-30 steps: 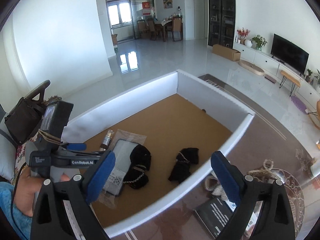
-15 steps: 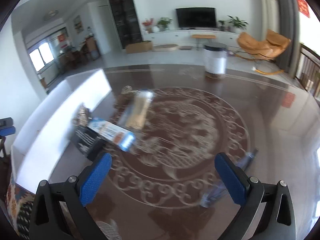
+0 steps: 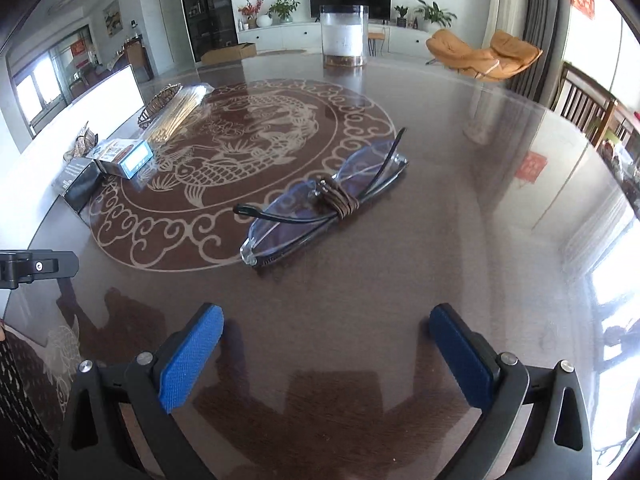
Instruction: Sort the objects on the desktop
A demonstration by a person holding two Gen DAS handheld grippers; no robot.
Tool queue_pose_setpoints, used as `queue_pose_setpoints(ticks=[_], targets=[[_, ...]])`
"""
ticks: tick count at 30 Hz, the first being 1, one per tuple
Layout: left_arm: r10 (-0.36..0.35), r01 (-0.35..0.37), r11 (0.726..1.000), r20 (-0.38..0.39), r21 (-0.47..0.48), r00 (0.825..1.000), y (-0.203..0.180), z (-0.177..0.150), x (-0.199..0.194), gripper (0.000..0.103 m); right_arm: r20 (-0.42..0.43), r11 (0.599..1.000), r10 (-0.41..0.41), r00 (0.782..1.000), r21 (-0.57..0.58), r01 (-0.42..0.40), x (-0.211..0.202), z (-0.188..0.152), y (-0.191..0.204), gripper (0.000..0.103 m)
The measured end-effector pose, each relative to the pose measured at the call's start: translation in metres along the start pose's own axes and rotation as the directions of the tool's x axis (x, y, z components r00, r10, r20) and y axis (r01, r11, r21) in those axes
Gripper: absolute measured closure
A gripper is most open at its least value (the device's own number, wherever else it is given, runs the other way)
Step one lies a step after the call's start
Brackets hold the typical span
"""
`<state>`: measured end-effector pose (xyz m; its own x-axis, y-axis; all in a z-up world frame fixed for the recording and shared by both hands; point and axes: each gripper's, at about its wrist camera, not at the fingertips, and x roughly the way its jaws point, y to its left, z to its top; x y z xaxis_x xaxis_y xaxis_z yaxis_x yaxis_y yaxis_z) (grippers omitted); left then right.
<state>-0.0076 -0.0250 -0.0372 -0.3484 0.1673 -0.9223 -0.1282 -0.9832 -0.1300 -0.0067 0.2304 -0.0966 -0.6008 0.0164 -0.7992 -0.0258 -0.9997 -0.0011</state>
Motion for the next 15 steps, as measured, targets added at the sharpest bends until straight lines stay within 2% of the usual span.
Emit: queue_pose_setpoints(ticks=[1, 3, 5, 15], targets=[[0.021, -0.021, 1.0, 0.005, 0.017, 1.0, -0.003, -0.002, 0.0, 0.008, 0.012, 1.0, 0.004, 1.0, -0.018, -0.004, -0.002, -0.001, 0.003, 0.0], [0.071, -0.072, 0.995, 0.011, 0.067, 0.997, -0.01, -0.006, 0.001, 0.007, -0.016, 0.999, 0.003, 1.0, -0.045, -0.004, 0.004, -0.001, 0.008, 0.0], [0.102, -0.103, 0.988, 0.017, 0.116, 0.995, -0.018, -0.008, 0.004, 0.002, -0.021, 0.999, 0.009, 1.0, -0.039, -0.009, 0.006, 0.0, 0.008, 0.0], [0.096, -0.097, 0.989, 0.012, 0.109, 0.995, -0.013, -0.008, 0.004, 0.0, -0.022, 0.999, 0.005, 1.0, -0.036, -0.005, 0.004, -0.002, 0.007, 0.0]])
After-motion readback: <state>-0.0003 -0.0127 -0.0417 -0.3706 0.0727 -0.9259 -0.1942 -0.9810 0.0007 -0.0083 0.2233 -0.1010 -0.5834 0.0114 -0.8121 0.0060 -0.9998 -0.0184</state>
